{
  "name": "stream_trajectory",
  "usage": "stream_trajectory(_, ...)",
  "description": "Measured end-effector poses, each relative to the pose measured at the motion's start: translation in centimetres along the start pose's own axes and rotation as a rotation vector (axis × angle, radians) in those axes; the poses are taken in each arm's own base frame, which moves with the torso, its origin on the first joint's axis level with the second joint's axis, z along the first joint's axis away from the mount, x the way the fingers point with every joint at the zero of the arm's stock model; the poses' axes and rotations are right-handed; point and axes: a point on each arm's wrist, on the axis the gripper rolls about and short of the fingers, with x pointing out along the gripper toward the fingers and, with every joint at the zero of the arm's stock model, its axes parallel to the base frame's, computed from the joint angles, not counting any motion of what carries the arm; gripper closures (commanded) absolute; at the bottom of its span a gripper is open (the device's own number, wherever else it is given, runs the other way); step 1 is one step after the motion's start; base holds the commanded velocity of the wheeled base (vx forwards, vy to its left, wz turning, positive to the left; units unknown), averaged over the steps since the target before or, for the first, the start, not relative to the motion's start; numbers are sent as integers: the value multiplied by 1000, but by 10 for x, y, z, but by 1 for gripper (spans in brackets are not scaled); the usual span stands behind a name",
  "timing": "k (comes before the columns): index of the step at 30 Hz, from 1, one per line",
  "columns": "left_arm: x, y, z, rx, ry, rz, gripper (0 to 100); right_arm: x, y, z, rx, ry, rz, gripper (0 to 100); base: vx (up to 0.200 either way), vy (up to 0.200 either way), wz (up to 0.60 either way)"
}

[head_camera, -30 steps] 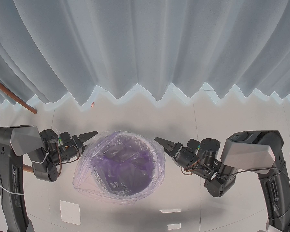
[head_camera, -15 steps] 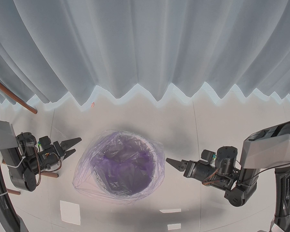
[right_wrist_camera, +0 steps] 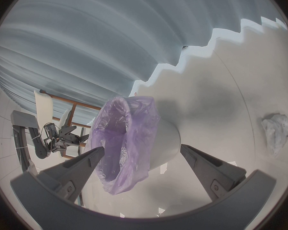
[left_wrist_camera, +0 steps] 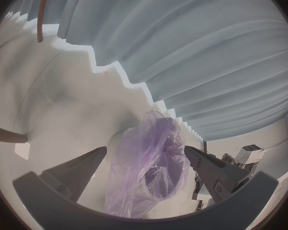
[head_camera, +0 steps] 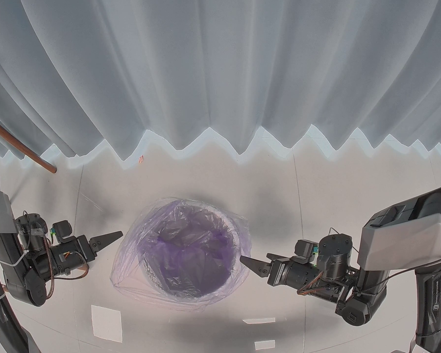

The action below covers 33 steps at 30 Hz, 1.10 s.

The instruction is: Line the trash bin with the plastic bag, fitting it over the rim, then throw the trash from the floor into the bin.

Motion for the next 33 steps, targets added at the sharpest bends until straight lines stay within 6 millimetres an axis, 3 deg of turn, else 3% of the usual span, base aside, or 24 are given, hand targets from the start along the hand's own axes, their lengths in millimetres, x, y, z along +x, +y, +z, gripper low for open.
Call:
stream_trajectory(1, 0, 0, 0, 0, 0, 0, 0, 1, 0, 0, -1, -1, 1, 100, 0, 0, 0)
stream_trajectory(16, 0, 2, -3, -10, 12, 5, 0, 9, -12, -26, 6, 77, -42, 100, 0, 0, 0)
stream_trajectory(30, 1, 7, -11, 18, 41, 17, 0, 41, -36, -41, 23, 58, -83, 100, 0, 0, 0)
stream_trajectory(31, 1, 7, -11, 17, 40, 19, 0, 41, -38, -41, 22, 53, -94, 0, 0, 0, 0)
stream_trajectory(33, 0, 8, -11, 15, 36, 24, 0, 39, -39, -41, 21, 39, -124, 0, 0, 0, 0)
